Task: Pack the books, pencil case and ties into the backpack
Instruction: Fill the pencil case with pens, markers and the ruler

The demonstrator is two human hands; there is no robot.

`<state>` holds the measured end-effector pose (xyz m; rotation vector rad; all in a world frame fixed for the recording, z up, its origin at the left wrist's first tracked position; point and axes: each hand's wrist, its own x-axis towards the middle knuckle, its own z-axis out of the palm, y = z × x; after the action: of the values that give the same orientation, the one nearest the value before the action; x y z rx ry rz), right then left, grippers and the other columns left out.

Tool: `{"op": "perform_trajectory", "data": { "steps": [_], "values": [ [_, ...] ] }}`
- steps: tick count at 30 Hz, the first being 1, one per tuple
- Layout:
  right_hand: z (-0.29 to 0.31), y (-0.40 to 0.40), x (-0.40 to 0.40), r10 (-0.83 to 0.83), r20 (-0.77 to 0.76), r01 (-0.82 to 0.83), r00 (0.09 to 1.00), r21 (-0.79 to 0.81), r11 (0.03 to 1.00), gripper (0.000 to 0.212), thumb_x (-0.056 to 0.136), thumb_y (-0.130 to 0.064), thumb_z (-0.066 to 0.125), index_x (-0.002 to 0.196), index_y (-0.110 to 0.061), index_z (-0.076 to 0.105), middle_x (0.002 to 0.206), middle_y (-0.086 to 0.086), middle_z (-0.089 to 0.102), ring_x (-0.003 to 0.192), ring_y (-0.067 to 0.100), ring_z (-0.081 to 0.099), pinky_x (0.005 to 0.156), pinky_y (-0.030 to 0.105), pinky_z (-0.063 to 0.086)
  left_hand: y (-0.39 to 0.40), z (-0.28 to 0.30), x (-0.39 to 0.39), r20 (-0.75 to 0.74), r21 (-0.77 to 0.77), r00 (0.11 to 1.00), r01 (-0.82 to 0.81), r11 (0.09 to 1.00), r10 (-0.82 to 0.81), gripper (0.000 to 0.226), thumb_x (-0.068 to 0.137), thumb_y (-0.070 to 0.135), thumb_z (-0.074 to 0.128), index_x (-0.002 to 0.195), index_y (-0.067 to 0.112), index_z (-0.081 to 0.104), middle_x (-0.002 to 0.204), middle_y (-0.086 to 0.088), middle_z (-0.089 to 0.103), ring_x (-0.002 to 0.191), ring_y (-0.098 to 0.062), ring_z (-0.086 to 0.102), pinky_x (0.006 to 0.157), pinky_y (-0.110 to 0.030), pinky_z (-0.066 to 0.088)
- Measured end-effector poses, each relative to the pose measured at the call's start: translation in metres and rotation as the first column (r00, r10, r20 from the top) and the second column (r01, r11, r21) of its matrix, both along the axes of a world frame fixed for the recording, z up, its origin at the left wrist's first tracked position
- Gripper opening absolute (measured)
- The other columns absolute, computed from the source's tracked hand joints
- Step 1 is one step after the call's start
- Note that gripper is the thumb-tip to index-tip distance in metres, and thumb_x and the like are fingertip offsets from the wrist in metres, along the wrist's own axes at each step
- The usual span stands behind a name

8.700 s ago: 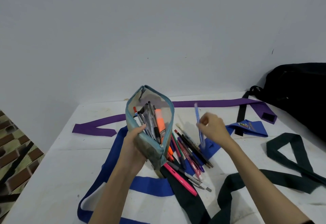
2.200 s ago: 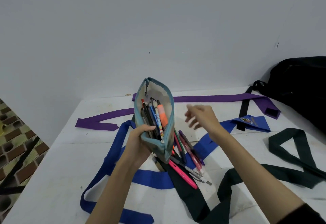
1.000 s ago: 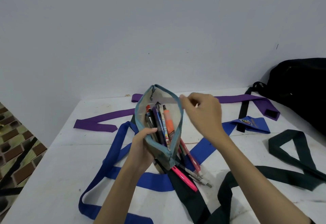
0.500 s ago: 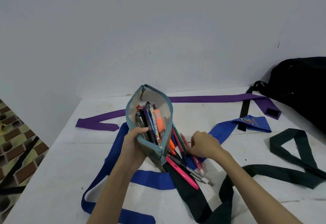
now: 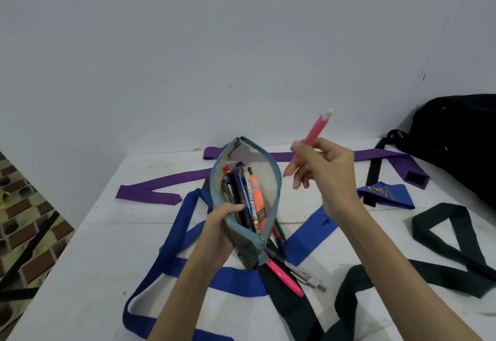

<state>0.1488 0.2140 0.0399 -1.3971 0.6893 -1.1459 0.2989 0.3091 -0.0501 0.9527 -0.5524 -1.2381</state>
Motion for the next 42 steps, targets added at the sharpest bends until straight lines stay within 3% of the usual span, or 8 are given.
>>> {"op": "perform_trajectory", "data": {
  "steps": [5,9,13,19,22,29,35,42],
  "values": [
    [-0.014,0.009,0.023,-0.048,-0.272,0.003,0.961,-0.164,0.986,0.037,0.089,-0.026,0.063,0.066,0.002,0.066,0.045,0.010,0.051,0.039,0.009,0.041,0.045,0.021,0.037,-0.004,0.000,-0.014,0.006,0.045,1.000,-0.015,0.999,0.015,0.069,0.052,0.022,0.072,0.117,0.001,0.061,0.115,-0.024,0.061,0.113,-0.041,0.055,0.104,-0.054,0.039],
    [-0.027,0.007,0.034,-0.138,-0.752,-0.188,0.645,-0.331,0.925,0.052,0.088,-0.034,0.059,0.045,-0.012,0.039,0.039,-0.001,0.034,0.040,0.011,0.033,0.045,0.025,0.029,-0.004,-0.001,-0.018,0.023,0.057,1.000,-0.007,0.998,0.006,0.076,0.050,0.021,0.072,0.121,-0.003,0.057,0.121,-0.028,0.058,0.117,-0.040,0.054,0.103,-0.051,0.042],
    [-0.023,0.007,0.037,-0.158,-0.851,-0.301,0.501,-0.342,0.890,0.051,0.089,-0.047,0.057,0.052,-0.014,0.042,0.048,-0.003,0.040,0.046,0.011,0.038,0.046,0.025,0.028,-0.003,-0.001,-0.016,0.005,0.008,1.000,-0.009,1.000,0.009,0.066,0.053,0.017,0.069,0.116,-0.001,0.059,0.111,-0.020,0.063,0.109,-0.034,0.059,0.093,-0.044,0.050],
    [-0.006,0.004,0.028,-0.138,-0.545,-0.067,0.827,-0.339,0.938,0.043,0.088,-0.035,0.061,0.062,-0.002,0.067,0.041,-0.001,0.047,0.041,0.009,0.040,0.052,0.025,0.040,0.006,0.000,0.000,0.053,-0.076,0.999,0.018,0.997,-0.014,0.043,0.062,0.024,0.066,0.103,0.016,0.071,0.101,-0.011,0.068,0.094,-0.026,0.065,0.082,-0.039,0.054],
    [-0.021,-0.009,0.021,-0.203,-0.478,0.064,0.855,-0.291,0.955,0.038,0.088,-0.028,0.060,0.064,0.001,0.065,0.042,-0.001,0.049,0.047,0.013,0.044,0.057,0.027,0.043,0.013,0.001,0.013,0.040,-0.082,0.999,-0.026,0.996,0.030,0.043,0.062,0.020,0.065,0.105,0.016,0.068,0.095,-0.008,0.069,0.087,-0.023,0.067,0.072,-0.034,0.057],
    [-0.111,-0.033,0.028,-0.006,-0.942,-0.193,0.335,-0.075,0.978,0.025,0.087,-0.032,0.058,0.092,-0.007,0.057,0.085,0.008,0.061,0.077,0.023,0.056,0.062,0.028,0.042,0.024,0.003,0.033,0.026,-0.053,0.990,-0.134,0.989,0.136,0.035,0.064,0.016,0.061,0.098,0.019,0.068,0.094,-0.009,0.066,0.088,-0.024,0.062,0.077,-0.038,0.053],
    [-0.118,-0.033,0.041,0.054,-0.963,-0.206,0.264,-0.001,0.979,0.034,0.085,-0.027,0.061,0.063,-0.015,0.038,0.059,0.000,0.045,0.051,0.015,0.042,0.045,0.024,0.031,0.027,0.000,0.034,0.053,-0.011,0.989,-0.138,0.990,0.138,0.052,0.058,0.020,0.066,0.109,0.015,0.060,0.094,-0.008,0.065,0.089,-0.022,0.062,0.075,-0.036,0.055],
    [-0.102,-0.035,0.038,0.038,-0.999,-0.292,0.026,0.029,0.956,0.042,0.081,-0.045,0.068,0.072,-0.015,0.038,0.067,-0.002,0.046,0.056,0.011,0.042,0.049,0.023,0.034,0.026,-0.003,0.032,0.043,0.000,0.992,-0.118,0.993,0.117,0.065,0.048,0.029,0.070,0.110,0.015,0.060,0.089,-0.006,0.069,0.081,-0.019,0.068,0.064,-0.032,0.057]
  ]
}}
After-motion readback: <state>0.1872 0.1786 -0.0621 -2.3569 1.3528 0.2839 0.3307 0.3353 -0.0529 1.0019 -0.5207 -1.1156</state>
